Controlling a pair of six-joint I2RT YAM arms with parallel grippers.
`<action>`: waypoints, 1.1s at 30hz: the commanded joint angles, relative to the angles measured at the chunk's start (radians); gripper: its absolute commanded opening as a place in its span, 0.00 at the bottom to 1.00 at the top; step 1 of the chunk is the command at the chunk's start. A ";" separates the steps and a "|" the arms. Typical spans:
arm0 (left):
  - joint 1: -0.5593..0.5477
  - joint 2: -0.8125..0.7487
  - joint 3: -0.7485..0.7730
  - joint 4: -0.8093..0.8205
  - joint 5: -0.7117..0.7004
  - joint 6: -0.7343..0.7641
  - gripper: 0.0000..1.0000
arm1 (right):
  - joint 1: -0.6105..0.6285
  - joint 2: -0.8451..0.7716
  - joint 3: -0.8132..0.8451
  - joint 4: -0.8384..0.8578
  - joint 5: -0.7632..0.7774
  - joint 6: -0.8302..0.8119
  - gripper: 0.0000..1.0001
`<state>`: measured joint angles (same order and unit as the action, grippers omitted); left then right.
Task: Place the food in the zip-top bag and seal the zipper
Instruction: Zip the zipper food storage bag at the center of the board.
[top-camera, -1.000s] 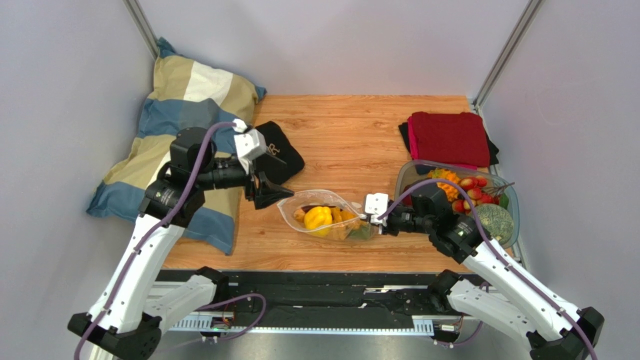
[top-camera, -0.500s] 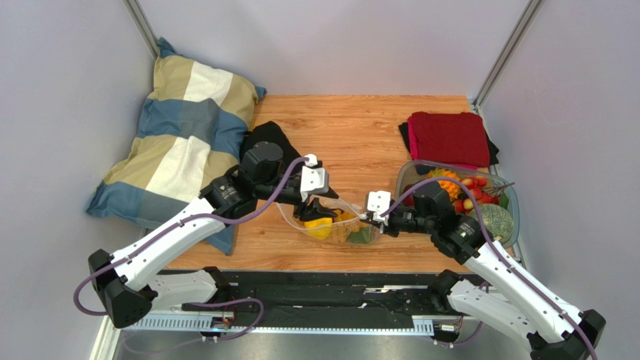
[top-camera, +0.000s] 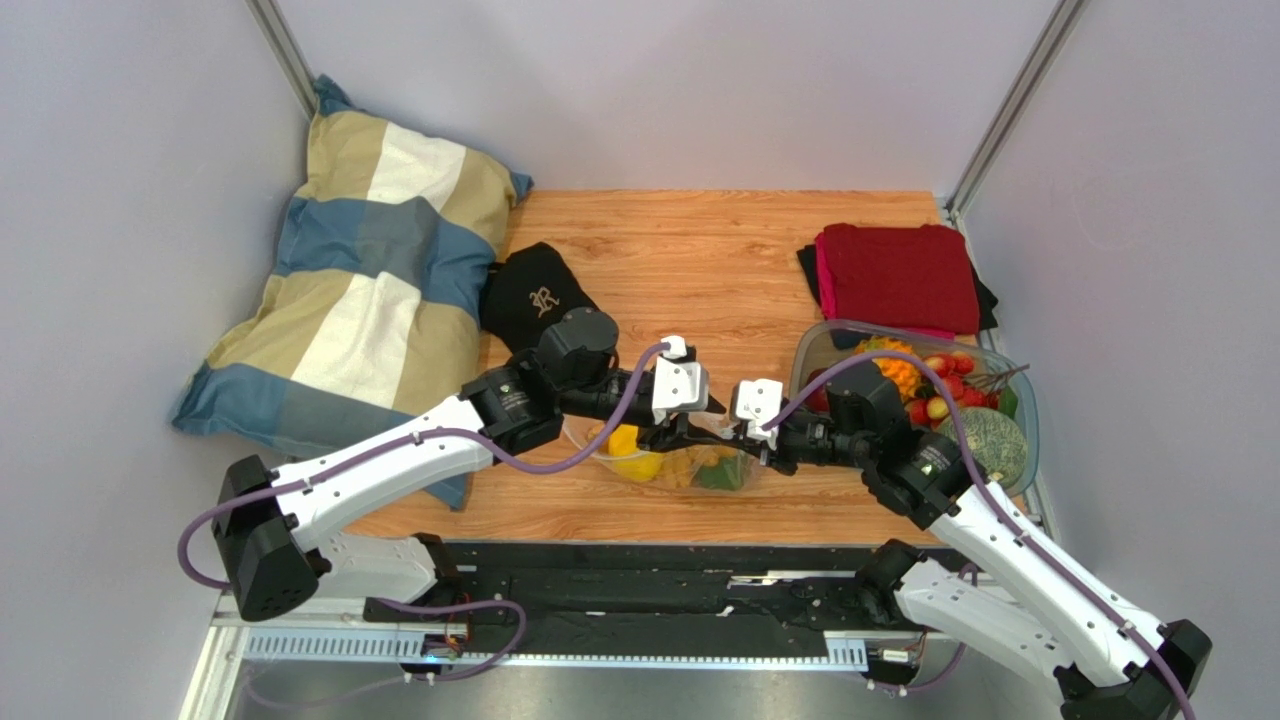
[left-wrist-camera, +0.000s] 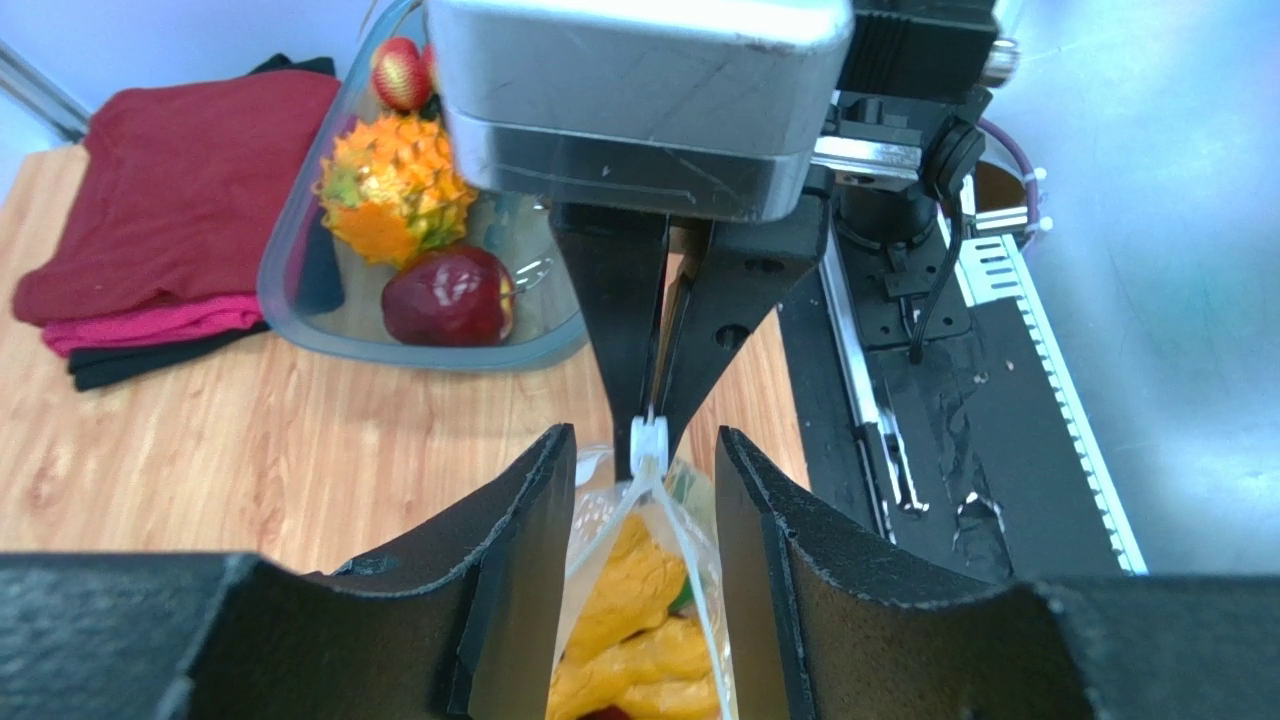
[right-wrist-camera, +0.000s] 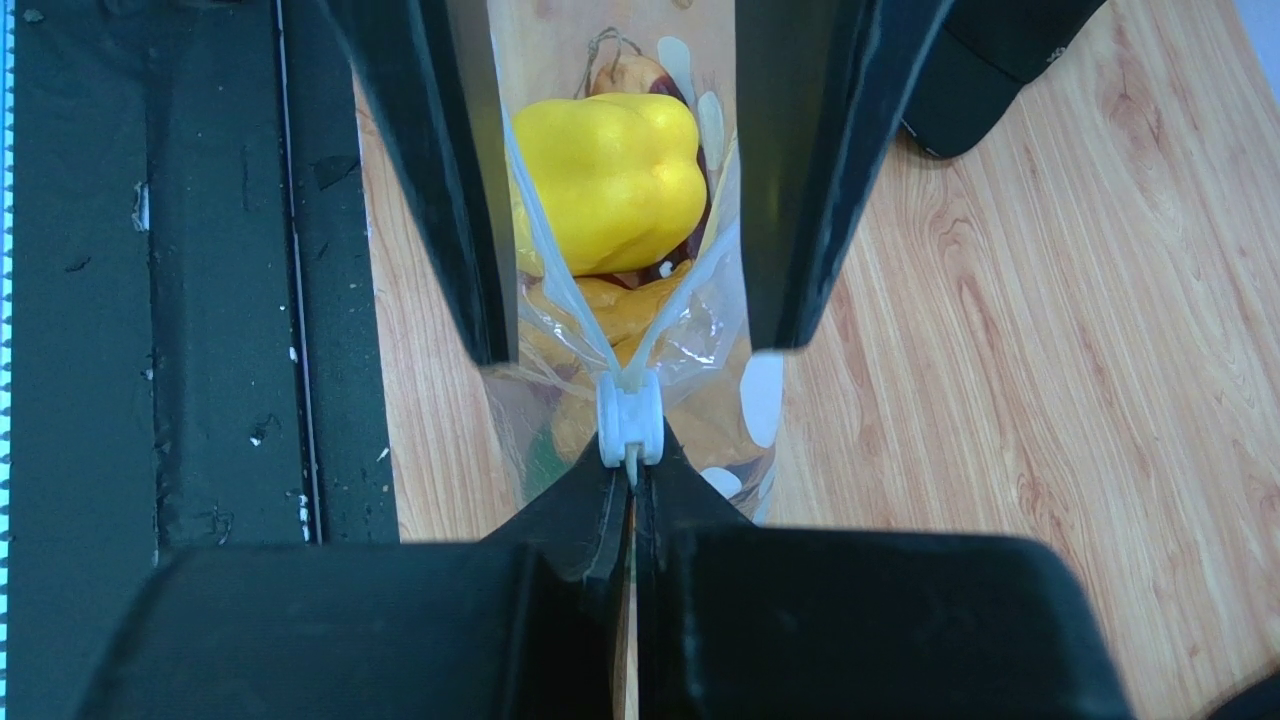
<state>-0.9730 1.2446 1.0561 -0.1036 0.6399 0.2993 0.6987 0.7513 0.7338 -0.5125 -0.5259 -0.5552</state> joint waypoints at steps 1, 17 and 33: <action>-0.023 0.030 0.002 0.131 -0.009 -0.031 0.47 | -0.004 -0.021 0.035 0.069 -0.026 0.029 0.00; -0.032 0.087 0.005 0.081 -0.019 -0.023 0.38 | -0.002 -0.036 0.024 0.071 -0.025 0.026 0.00; -0.032 0.009 -0.024 -0.022 -0.063 -0.023 0.10 | -0.004 -0.082 -0.002 0.063 0.003 0.024 0.00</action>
<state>-1.0019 1.3079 1.0462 -0.0841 0.5957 0.2665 0.6968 0.7010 0.7330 -0.5140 -0.5163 -0.5449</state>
